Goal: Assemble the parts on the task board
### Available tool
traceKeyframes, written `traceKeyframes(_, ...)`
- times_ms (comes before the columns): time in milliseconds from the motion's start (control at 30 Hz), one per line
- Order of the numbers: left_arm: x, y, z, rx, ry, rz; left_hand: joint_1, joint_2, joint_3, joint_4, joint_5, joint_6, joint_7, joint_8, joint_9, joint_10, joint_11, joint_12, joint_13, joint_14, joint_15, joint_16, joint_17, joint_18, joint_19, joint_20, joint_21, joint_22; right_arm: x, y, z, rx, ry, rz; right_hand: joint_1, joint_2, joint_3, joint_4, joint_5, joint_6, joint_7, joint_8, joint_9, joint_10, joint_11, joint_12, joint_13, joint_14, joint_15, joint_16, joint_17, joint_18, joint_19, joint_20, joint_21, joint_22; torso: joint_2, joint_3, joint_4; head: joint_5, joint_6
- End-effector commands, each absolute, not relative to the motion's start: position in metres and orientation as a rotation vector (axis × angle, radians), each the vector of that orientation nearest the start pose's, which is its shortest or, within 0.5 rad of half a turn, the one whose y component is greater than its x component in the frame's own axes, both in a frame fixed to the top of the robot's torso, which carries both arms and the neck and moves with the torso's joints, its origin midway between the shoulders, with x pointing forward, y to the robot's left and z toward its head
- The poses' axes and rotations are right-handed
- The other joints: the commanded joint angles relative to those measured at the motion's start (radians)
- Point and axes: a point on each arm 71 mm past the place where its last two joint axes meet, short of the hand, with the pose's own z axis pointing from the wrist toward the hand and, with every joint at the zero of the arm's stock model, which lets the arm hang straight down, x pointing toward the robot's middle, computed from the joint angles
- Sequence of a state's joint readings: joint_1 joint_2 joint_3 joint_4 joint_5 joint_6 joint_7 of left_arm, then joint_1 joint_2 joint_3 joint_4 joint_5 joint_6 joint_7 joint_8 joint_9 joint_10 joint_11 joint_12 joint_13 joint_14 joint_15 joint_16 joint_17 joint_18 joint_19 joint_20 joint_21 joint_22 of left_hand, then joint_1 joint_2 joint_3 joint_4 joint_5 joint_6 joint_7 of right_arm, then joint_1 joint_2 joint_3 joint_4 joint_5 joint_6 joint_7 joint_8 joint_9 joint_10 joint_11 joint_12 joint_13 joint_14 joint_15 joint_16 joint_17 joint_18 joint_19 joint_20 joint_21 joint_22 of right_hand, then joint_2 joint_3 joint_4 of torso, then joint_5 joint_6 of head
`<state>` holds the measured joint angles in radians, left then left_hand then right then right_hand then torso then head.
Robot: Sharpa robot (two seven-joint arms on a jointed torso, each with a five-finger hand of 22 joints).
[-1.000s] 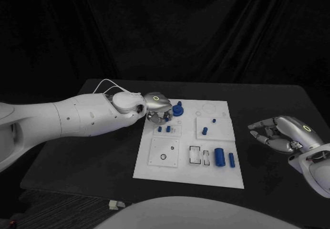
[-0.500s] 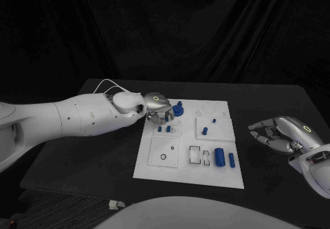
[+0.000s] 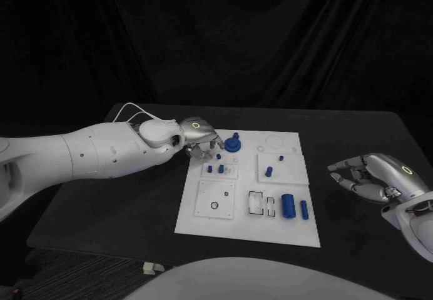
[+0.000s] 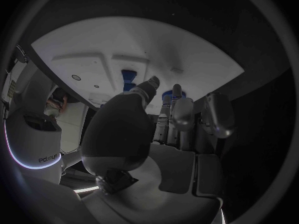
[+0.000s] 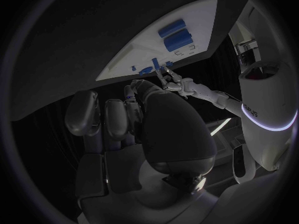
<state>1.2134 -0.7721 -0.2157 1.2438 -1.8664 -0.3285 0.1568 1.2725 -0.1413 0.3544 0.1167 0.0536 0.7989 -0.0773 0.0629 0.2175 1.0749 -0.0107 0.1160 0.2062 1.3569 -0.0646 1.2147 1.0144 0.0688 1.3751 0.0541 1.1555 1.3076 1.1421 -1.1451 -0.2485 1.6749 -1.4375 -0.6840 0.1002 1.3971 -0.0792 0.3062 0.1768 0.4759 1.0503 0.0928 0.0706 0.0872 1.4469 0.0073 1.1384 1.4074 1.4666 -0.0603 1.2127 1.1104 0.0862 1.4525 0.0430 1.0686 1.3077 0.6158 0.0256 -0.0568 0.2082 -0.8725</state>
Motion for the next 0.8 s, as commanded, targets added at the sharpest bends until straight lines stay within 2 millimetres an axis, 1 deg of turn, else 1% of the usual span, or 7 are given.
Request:
traceKeyframes(33, 0.497, 0.242, -0.242, 0.723, 1.497, -0.447, -0.035, 0.001, -0.023, 0.032, -0.006, -0.005, 0.000, 0.007, -0.003, -0.019, 0.007, 0.012, 0.014, -0.049, 0.006, -0.051, -0.066, 0.023, -0.044, 0.007, -0.071, 0.133, 0.399, -0.297, -0.230, -0.098, 1.494, 0.646, -0.017, -0.001, -0.002, 0.010, -0.014, 0.008, 0.002, 0.005, 0.001, -0.007, -0.003, -0.014, -0.240, 0.030, -0.006, -0.004, -0.002, 0.005, -0.008, -0.002, -0.006, 0.142, 0.000, -0.0008, 0.0001, -0.004, 0.000)
traceKeyframes(200, 0.495, 0.262, -0.234, 0.697, 1.416, -0.436, -0.129, 0.017, -0.102, 0.150, -0.007, 0.011, 0.006, 0.014, -0.006, -0.083, 0.013, 0.057, 0.071, -0.260, 0.028, -0.268, -0.313, 0.057, -0.221, 0.031, -0.357, 0.056, 0.407, -0.294, -0.210, -0.106, 1.444, 0.649, -0.025, -0.003, 0.000, 0.018, -0.033, 0.011, 0.000, 0.005, 0.002, -0.053, -0.005, -0.125, -0.329, 0.029, -0.007, -0.010, -0.010, 0.006, -0.009, -0.002, -0.013, 0.140, 0.001, -0.0022, -0.0001, -0.004, 0.000)
traceKeyframes(400, 0.492, 0.281, -0.221, 0.537, 1.399, -0.535, -0.317, 0.136, -0.185, 0.174, 0.007, 0.068, 0.059, 0.035, -0.006, -0.196, 0.011, 0.146, 0.160, -0.490, 0.049, -0.441, -0.369, 0.078, -0.526, 0.064, -0.764, -0.076, 0.421, -0.285, -0.183, -0.118, 1.394, 0.648, -0.046, -0.016, -0.002, 0.043, -0.117, 0.008, 0.003, 0.001, 0.001, -0.145, 0.001, -0.382, -0.527, 0.001, -0.002, -0.104, -0.118, 0.024, -0.041, 0.003, -0.136, 0.109, 0.001, -0.0050, -0.0011, -0.001, 0.000)
traceKeyframes(433, 0.492, 0.284, -0.219, 0.484, 1.410, -0.572, -0.352, 0.162, -0.217, 0.152, 0.116, 0.081, 0.097, 0.037, -0.007, -0.237, 0.021, 0.153, 0.168, -0.538, 0.050, -0.499, -0.389, 0.074, -0.566, 0.069, -0.804, -0.092, 0.424, -0.283, -0.178, -0.121, 1.385, 0.648, -0.047, -0.017, -0.003, 0.045, -0.122, 0.008, 0.004, 0.001, 0.001, -0.144, 0.000, -0.386, -0.529, 0.001, -0.002, -0.106, -0.120, 0.025, -0.042, 0.002, -0.138, 0.108, 0.002, -0.0049, 0.0003, -0.002, 0.000)
traceKeyframes(500, 0.493, 0.290, -0.215, 0.363, 1.443, -0.655, -0.376, 0.203, -0.311, 0.166, 0.021, 0.085, 0.126, 0.026, -0.014, -0.302, 0.063, 0.180, 0.174, -0.580, 0.107, -0.612, -0.427, 0.075, -0.611, 0.079, -0.871, -0.120, 0.428, -0.279, -0.169, -0.128, 1.373, 0.649, -0.056, -0.020, -0.010, 0.055, -0.163, 0.008, 0.004, 0.001, 0.001, -0.138, 0.000, -0.400, -0.539, 0.003, -0.002, -0.115, -0.128, 0.025, -0.042, 0.003, -0.147, 0.104, 0.003, -0.0085, 0.0031, -0.004, 0.000)
traceKeyframes(667, 0.496, 0.298, -0.211, -0.081, 1.546, -0.961, -0.436, 0.189, -0.436, 0.179, -0.006, 0.017, 0.184, 0.006, -0.034, -0.500, 0.086, 0.076, 0.108, -0.873, 0.206, -0.912, -0.568, 0.023, -0.861, 0.123, -1.059, -0.215, 0.439, -0.270, -0.159, -0.151, 1.379, 0.650, -0.100, -0.026, -0.047, 0.092, -0.297, 0.005, 0.004, -0.001, 0.000, -0.136, 0.003, -0.431, -0.559, 0.003, 0.000, -0.139, -0.154, 0.028, -0.043, 0.005, -0.175, 0.095, 0.004, -0.0174, 0.0101, -0.006, 0.000)
traceKeyframes(800, 0.496, 0.294, -0.211, -0.440, 1.584, -1.260, -0.339, 0.113, -0.462, 0.177, -0.008, -0.236, 0.137, -0.008, -0.098, -0.834, 0.043, -0.057, -0.058, -1.256, 0.177, -1.175, -0.881, -0.001, -1.125, 0.158, -1.097, -0.360, 0.447, -0.263, -0.159, -0.190, 1.417, 0.658, -0.102, -0.031, -0.079, 0.101, -0.361, -0.060, 0.016, -0.006, -0.014, -0.228, 0.005, -0.570, -0.651, -0.059, 0.005, -0.330, -0.352, 0.057, -0.108, 0.014, -0.392, 0.031, 0.005, -0.0238, 0.0181, -0.017, 0.000)
